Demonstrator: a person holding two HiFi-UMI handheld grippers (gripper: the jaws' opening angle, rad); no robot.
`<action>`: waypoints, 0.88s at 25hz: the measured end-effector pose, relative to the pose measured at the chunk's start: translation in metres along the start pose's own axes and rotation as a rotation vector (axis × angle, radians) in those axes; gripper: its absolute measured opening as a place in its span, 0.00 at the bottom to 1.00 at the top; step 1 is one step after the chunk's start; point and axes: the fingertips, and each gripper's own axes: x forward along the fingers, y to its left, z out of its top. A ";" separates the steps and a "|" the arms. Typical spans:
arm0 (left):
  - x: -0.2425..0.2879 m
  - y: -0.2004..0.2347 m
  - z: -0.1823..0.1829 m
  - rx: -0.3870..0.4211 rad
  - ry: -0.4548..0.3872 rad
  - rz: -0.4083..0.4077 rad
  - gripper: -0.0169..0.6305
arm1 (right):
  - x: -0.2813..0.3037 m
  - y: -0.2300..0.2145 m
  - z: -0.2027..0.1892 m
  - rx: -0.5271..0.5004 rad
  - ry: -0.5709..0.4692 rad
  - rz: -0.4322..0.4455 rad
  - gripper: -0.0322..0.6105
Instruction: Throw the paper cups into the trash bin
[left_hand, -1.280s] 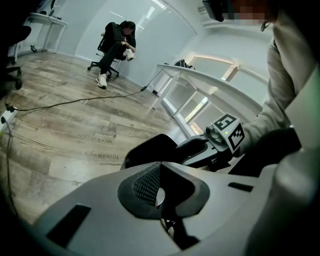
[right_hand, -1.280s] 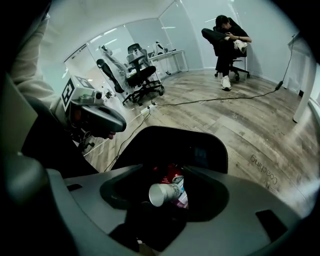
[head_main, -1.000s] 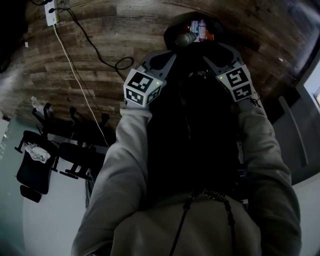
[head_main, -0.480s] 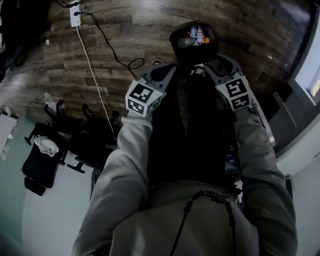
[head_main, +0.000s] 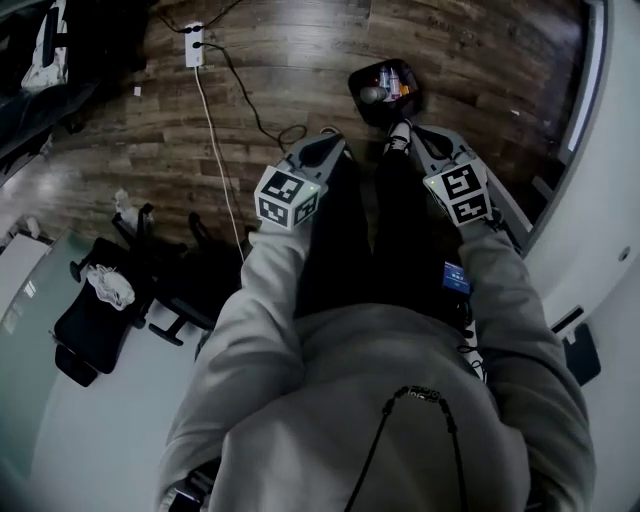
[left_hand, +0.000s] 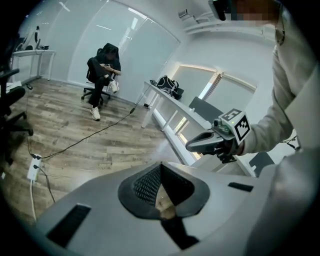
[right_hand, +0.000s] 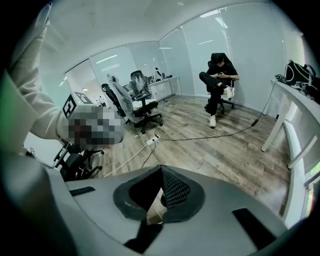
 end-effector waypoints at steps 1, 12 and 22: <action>-0.007 -0.007 -0.001 -0.002 -0.003 0.000 0.02 | -0.009 0.007 0.001 0.003 -0.001 -0.002 0.08; -0.074 -0.038 0.059 0.027 -0.108 0.030 0.02 | -0.089 0.019 0.062 0.083 -0.080 -0.042 0.08; -0.185 -0.082 0.338 0.386 -0.445 0.041 0.02 | -0.233 0.016 0.323 -0.150 -0.432 -0.160 0.08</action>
